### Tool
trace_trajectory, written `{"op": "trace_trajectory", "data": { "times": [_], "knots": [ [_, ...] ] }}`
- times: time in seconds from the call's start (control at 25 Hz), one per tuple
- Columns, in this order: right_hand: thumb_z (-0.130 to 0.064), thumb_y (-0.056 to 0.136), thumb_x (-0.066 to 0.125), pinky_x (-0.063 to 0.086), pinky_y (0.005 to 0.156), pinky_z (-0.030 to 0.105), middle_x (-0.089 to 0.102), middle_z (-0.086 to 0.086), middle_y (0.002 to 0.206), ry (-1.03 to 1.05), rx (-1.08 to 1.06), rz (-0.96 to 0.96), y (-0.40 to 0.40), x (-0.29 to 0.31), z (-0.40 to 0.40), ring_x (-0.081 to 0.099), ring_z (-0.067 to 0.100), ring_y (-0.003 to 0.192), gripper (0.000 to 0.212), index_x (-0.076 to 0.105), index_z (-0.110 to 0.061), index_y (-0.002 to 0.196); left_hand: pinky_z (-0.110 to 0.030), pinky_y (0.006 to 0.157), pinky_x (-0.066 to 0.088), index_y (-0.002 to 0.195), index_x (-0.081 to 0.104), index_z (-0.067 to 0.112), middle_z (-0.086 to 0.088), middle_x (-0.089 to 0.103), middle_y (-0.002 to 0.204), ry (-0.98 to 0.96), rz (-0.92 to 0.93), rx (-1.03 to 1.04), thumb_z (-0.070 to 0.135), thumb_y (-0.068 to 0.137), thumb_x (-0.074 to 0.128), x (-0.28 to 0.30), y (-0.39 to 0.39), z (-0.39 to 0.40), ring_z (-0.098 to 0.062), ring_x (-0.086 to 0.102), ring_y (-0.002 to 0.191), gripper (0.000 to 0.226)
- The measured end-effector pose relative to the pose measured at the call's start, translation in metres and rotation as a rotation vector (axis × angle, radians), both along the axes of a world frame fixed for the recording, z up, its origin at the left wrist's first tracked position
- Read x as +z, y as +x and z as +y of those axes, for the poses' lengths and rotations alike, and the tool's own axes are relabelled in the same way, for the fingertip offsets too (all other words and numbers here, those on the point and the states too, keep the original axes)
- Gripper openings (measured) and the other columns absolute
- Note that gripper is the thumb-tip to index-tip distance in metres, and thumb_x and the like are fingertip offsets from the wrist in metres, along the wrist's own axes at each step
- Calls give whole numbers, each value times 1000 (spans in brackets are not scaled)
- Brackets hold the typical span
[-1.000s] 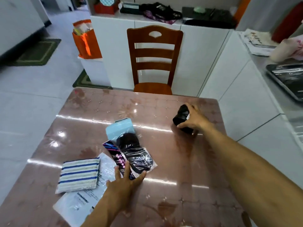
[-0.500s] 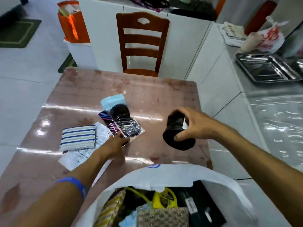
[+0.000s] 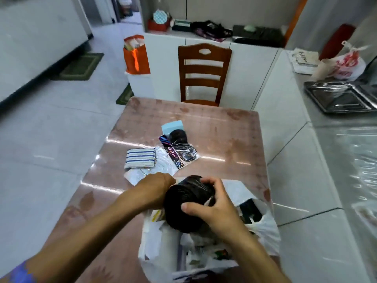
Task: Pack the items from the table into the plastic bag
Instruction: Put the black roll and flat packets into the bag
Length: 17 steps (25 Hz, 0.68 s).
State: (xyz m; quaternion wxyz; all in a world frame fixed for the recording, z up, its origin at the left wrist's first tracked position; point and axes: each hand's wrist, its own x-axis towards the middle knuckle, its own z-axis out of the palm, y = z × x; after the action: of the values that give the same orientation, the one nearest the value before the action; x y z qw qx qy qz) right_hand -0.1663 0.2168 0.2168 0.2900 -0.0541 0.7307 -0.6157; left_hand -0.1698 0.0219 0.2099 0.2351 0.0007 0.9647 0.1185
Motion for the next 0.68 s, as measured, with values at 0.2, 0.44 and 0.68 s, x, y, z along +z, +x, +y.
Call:
{"op": "trace_trajectory", "data": {
  "times": [0.2,0.44,0.68],
  "knots": [
    [-54,58,71,48,74,35,42,-5,110,416,11,459,-19,-35,-13,50,21,97,59,39,-36,104,-23,102,33,142,45,19,-3,49,144,198,103,136,11,84,57,2,6,-4,-20,44,132,59],
    [-72,73,48,43,82,44,41,14,125,1076,394,494,-34,-32,-26,46,39,111,75,39,-25,130,-28,111,30,146,37,19,-2,41,151,278,122,170,15,89,54,-5,11,5,-19,37,138,60],
    [-91,64,34,41,94,51,34,11,149,1089,496,357,-50,-2,-32,41,39,127,97,36,-30,139,-19,74,48,140,43,39,9,65,124,530,120,213,28,89,63,-10,13,-10,-6,65,81,56]
  ]
}}
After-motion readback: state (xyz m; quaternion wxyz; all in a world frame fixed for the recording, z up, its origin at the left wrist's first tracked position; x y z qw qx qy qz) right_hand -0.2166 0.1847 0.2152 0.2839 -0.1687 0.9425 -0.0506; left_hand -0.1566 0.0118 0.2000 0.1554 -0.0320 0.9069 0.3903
